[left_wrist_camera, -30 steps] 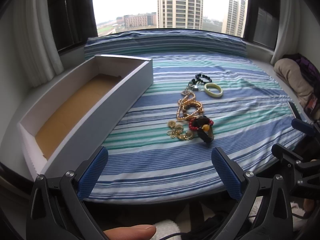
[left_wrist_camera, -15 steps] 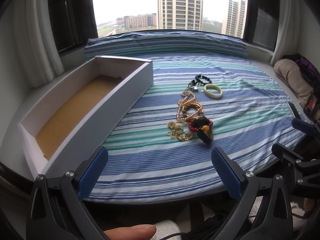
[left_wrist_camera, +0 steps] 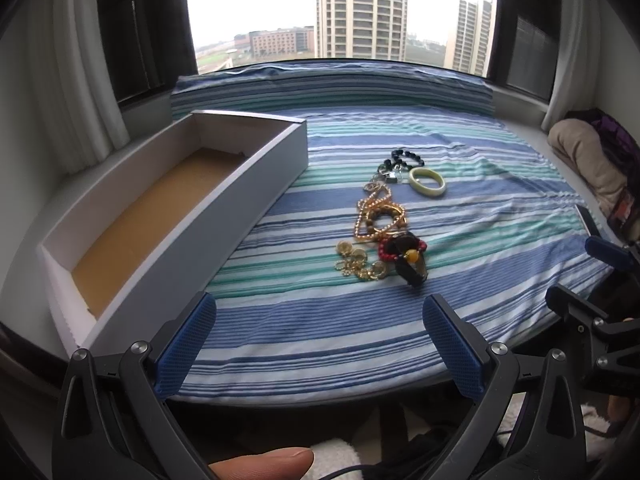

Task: Organize jewelry

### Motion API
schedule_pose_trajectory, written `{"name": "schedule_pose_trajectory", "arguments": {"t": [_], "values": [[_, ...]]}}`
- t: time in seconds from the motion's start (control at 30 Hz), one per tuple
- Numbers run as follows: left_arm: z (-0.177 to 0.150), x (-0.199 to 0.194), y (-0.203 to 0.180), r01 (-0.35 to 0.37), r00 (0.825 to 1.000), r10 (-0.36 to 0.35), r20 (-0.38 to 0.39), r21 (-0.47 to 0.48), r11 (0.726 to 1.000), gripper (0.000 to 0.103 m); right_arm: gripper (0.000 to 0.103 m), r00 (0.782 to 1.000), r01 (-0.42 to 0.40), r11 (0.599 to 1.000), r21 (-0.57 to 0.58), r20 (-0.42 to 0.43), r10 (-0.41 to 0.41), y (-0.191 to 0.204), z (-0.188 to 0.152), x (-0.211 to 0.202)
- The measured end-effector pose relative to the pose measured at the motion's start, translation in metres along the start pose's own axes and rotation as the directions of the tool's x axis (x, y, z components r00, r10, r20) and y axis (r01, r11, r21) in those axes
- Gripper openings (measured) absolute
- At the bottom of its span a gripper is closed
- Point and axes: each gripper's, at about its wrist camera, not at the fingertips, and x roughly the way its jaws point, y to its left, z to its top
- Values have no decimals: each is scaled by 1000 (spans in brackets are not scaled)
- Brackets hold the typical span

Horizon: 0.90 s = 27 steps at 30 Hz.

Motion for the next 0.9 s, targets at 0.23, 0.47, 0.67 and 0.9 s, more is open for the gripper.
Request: {"name": "schedule_pose_trajectory", "arguments": {"t": [0.23, 0.47, 0.67, 0.9], "values": [[1, -2, 0, 20, 1000, -20, 7, 1, 1000, 103, 93, 1000, 0, 1000, -1, 0, 0, 0, 0, 0], [0, -2, -1, 13, 1000, -13, 5, 7, 1000, 103, 93, 1000, 0, 1000, -3, 0, 0, 0, 0, 0], [0, -2, -1, 12, 1000, -12, 4, 10, 1000, 103, 93, 1000, 1, 1000, -5, 2, -1, 1, 0, 0], [0, -2, 0, 14, 1000, -14, 5, 13, 1000, 103, 93, 1000, 1, 1000, -7, 2, -1, 1, 0, 0]]}}
